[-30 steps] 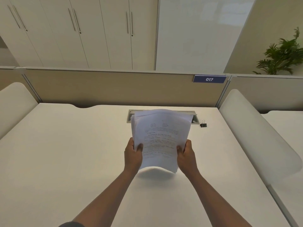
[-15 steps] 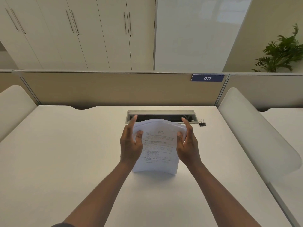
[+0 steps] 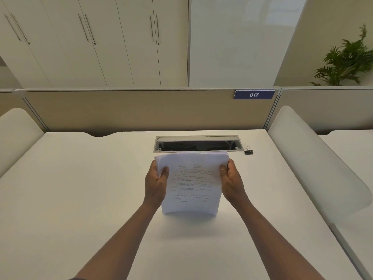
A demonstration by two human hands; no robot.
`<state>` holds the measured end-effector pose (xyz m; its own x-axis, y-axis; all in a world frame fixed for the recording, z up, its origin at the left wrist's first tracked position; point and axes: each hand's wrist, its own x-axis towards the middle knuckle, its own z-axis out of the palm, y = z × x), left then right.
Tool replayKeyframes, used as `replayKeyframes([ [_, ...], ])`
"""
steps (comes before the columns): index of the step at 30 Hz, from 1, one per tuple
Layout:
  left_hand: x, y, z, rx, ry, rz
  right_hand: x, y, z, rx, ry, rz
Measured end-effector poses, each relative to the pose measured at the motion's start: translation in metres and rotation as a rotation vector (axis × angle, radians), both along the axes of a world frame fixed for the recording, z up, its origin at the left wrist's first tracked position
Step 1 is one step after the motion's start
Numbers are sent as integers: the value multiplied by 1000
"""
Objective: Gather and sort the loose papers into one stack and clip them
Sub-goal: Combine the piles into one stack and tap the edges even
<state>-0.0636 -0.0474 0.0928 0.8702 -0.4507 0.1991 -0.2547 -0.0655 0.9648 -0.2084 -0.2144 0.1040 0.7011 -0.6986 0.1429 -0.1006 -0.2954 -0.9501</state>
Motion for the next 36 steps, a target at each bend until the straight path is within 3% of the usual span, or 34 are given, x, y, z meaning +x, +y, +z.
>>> replayKeyframes([
  [6,1,6,-19,143,198,-97,-7,7,-33,129,75,90],
  [11,-6,4,-33,177,281,-26,-10,13,-52,105,184,64],
  [16,1,-1,-34,86,364,75,-13,7,-61,37,320,-4],
  [20,7,-5,-34,-148,570,182,-15,2,-77,93,492,-156],
  [22,7,-8,-34,-262,708,193,-14,5,-81,326,386,-158],
  [24,4,-13,-38,-312,858,215,-14,10,-80,650,149,-93],
  [26,1,-15,-46,-343,968,219,-12,13,-81,824,-39,-3],
  [29,-6,-12,-58,-306,1037,171,-8,17,-84,784,-148,35],
  [36,6,13,-72,-273,1091,140,-19,-4,-81,489,37,-118],
])
